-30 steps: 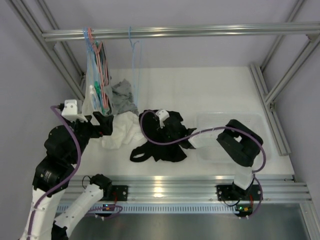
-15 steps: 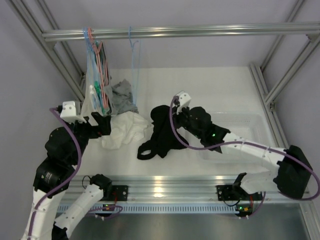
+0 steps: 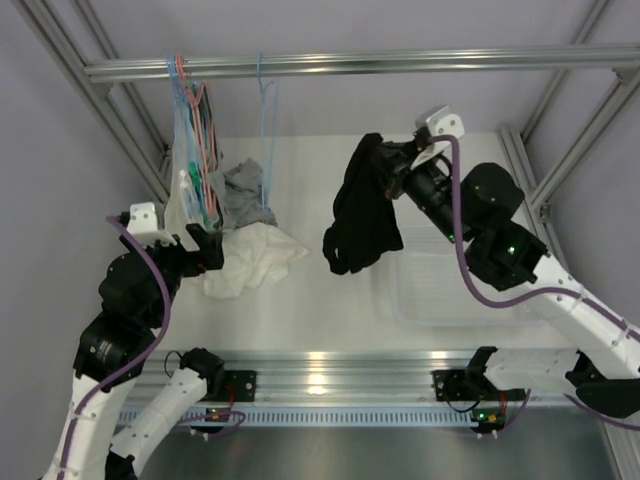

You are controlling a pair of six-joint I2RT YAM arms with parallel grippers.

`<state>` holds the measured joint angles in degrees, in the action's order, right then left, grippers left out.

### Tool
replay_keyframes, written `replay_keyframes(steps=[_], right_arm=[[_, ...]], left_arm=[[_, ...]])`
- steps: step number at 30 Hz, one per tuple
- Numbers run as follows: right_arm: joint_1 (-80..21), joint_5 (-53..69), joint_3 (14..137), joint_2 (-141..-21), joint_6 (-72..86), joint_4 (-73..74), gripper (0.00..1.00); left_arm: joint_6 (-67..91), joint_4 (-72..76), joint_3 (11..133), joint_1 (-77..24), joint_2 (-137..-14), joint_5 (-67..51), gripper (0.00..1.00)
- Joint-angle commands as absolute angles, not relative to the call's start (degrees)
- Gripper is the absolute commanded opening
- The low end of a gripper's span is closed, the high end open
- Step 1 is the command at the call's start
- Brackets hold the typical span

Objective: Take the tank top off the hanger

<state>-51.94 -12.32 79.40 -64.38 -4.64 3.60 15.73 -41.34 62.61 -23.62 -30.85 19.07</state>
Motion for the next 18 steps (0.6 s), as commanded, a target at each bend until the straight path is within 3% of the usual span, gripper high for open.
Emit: replay_keyframes(steps=[1, 9, 18], right_arm=[[-51.4, -19.1, 86.0, -61.6, -10.9, 8.2, 0.0], [-51.2, -40.4, 84.3, -53.3, -14.2, 12.4, 0.0], [-51.3, -49.1, 71.5, -40.6, -4.4, 19.2, 0.0]], left_arm=[[16.4, -37.9, 61.7, -23.7, -30.0, 20.4, 0.99], [16.8, -37.7, 60.7, -23.7, -28.8, 21.0, 0.99], [17.4, -35.1, 58.7, -23.7, -28.7, 19.1, 0.99]])
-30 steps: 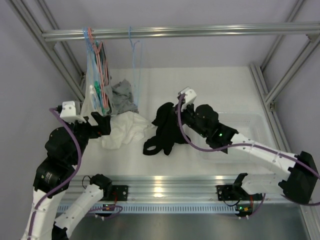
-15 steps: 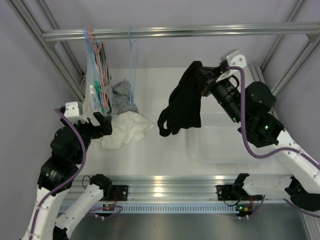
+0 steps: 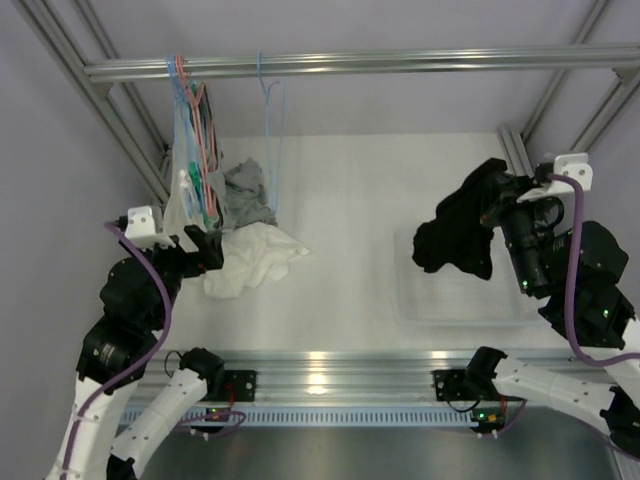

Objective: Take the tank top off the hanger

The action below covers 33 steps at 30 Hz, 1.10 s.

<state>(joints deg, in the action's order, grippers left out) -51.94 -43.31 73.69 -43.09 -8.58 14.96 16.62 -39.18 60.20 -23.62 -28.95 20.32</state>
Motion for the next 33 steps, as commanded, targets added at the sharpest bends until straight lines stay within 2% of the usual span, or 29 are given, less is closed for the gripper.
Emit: replay_keyframes(steps=[1, 12, 17, 22, 29, 30, 31, 33], right_arm=[[-51.3, -50.2, 70.8, -39.9, -3.8, 19.9, 0.0], [-50.5, -56.1, 60.8, -39.4, 3.4, 23.6, 0.0], [-45.6, -52.4, 56.0, -41.8, 6.6, 23.6, 0.0], [-37.1, -41.3, 52.0, -40.9, 10.5, 23.6, 0.0], [-36.1, -45.7, 49.7, -38.3, 11.7, 24.0, 0.0], [-35.9, -46.1, 49.6, -38.5, 12.2, 24.4, 0.07], [-35.7, -46.4, 49.3, -38.7, 12.5, 24.3, 0.19], [-35.1, -46.7, 49.3, -39.9, 13.0, 25.3, 0.35]], left_arm=[[17.5, -34.8, 58.1, -23.7, -29.1, 18.7, 0.99], [16.7, -34.5, 57.3, -23.7, -30.0, 18.3, 0.99], [16.8, -34.5, 57.0, -23.7, -29.9, 17.7, 0.99], [16.4, -34.5, 57.0, -23.7, -29.2, 17.7, 0.99], [17.1, -34.5, 57.4, -23.6, -29.3, 18.1, 0.99], [17.1, -34.6, 57.7, -23.6, -29.4, 18.1, 0.99], [17.6, -34.5, 58.1, -23.6, -29.4, 17.9, 0.99], [18.0, -34.6, 59.9, -23.7, -29.5, 17.5, 0.99]])
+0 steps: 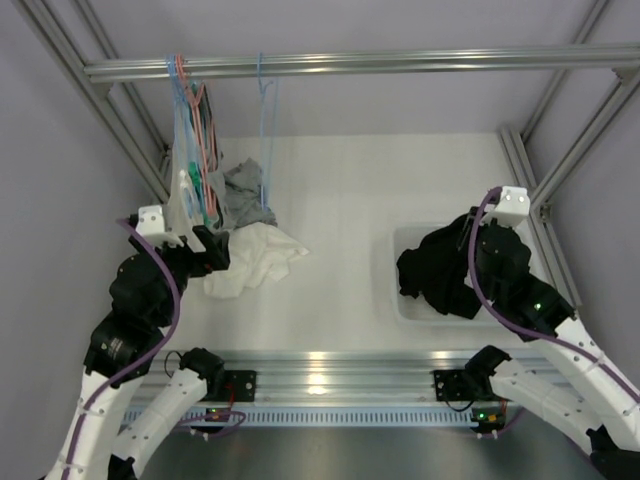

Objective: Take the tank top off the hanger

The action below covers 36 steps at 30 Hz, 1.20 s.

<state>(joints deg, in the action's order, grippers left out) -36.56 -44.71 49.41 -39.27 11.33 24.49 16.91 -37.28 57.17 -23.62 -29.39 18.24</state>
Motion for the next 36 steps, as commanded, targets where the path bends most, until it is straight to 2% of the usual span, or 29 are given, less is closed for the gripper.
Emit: replay_keyframes(steps=[1, 2, 3, 6, 11, 12, 14, 17, 20, 21, 24, 31, 36], right_arm=[[-34.9, -46.8, 49.8, -40.4, 13.3, 25.9, 0.43], [-34.5, -46.9, 50.1, -40.8, 14.0, 26.4, 0.53], [-34.5, -47.7, 50.4, -41.6, 14.2, 27.3, 0.72], [-34.3, -49.6, 52.3, -41.9, 14.4, 28.6, 0.99], [-34.3, -49.8, 56.8, -40.3, 12.6, 29.0, 0.99], [-34.3, -42.9, 59.1, -40.7, 11.9, 28.7, 0.99], [-34.3, -39.8, 60.2, -41.0, 11.3, 27.9, 0.99], [-34.3, -27.2, 60.8, -42.3, 8.8, 26.4, 0.97], [-34.3, -20.3, 60.2, -43.9, 7.6, 24.8, 0.91], [-34.3, -18.7, 60.0, -44.6, 6.4, 24.4, 0.82], [-34.3, -18.0, 59.9, -45.9, 5.7, 23.9, 0.73], [-34.3, -16.8, 59.6, -46.1, 4.2, 23.5, 0.68], [-34.3, -14.2, 59.3, -45.6, 4.1, 22.5, 0.66]], left_arm=[[18.3, -34.6, 60.8, -23.7, -29.7, 17.0, 0.99], [18.5, -34.6, 61.8, -23.7, -29.7, 16.6, 0.99], [18.6, -34.6, 63.8, -23.7, -30.1, 16.3, 0.99], [18.7, -34.7, 67.0, -23.7, -31.7, 14.8, 0.99], [19.2, -34.7, 74.0, -23.7, -37.9, 12.4, 0.99], [19.6, -35.0, 77.6, -23.7, -41.7, 11.1, 0.99], [19.6, -35.0, 80.0, -23.7, -43.1, 11.1, 0.99], [18.8, -37.8, 87.2, -23.7, -50.2, 12.8, 0.99], [17.1, -41.6, 92.8, -23.7, -57.1, 15.2, 0.99], [16.6, -42.3, 96.3, -23.7, -60.0, 16.0, 0.99], [14.9, -44.9, 103.1, -23.7, -65.3, 20.9, 0.88], [10.4, -47.9, 114.2, -23.6, -77.8, 27.3, 0.43], [9.7, -49.5, 120.6, -21.8, -86.4, 29.8, 0.38]])
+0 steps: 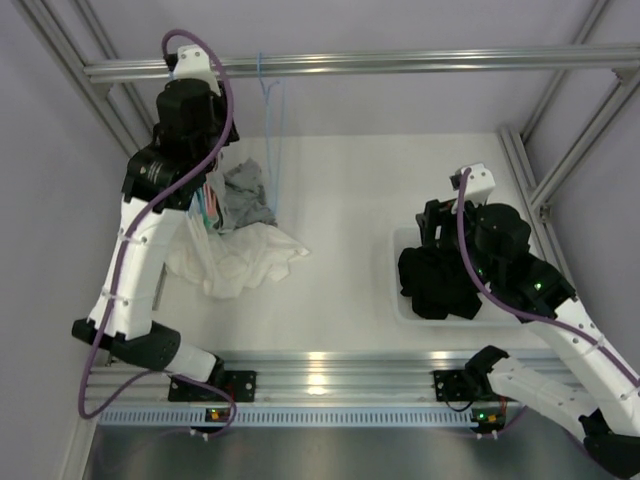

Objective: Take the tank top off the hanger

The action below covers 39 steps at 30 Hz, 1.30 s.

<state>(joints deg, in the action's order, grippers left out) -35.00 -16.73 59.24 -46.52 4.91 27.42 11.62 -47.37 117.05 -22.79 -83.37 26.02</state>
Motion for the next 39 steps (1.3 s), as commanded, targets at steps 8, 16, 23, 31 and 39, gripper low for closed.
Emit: replay_keyframes(steps=[8, 16, 23, 31, 39], right_arm=[[-34.3, -12.6, 58.4, -44.9, 4.0, 22.0, 0.64], [-34.3, -11.9, 58.4, -45.4, 4.0, 21.8, 0.64], [-34.3, -11.5, 58.4, -45.0, 4.0, 21.8, 0.62], [-34.3, -11.5, 58.6, -45.4, 4.0, 21.7, 0.61], [-34.3, -10.9, 58.8, -46.8, 3.9, 21.8, 0.6]], left_arm=[[7.8, -50.2, 123.9, -19.4, -90.3, 32.2, 0.36], [7.6, -50.6, 122.2, -17.3, -90.6, 31.7, 0.34], [7.9, -50.5, 120.6, -14.2, -91.2, 28.6, 0.33], [8.1, -50.5, 120.2, -12.9, -92.2, 24.6, 0.29], [7.9, -50.5, 120.2, -12.9, -90.7, 24.1, 0.28]])
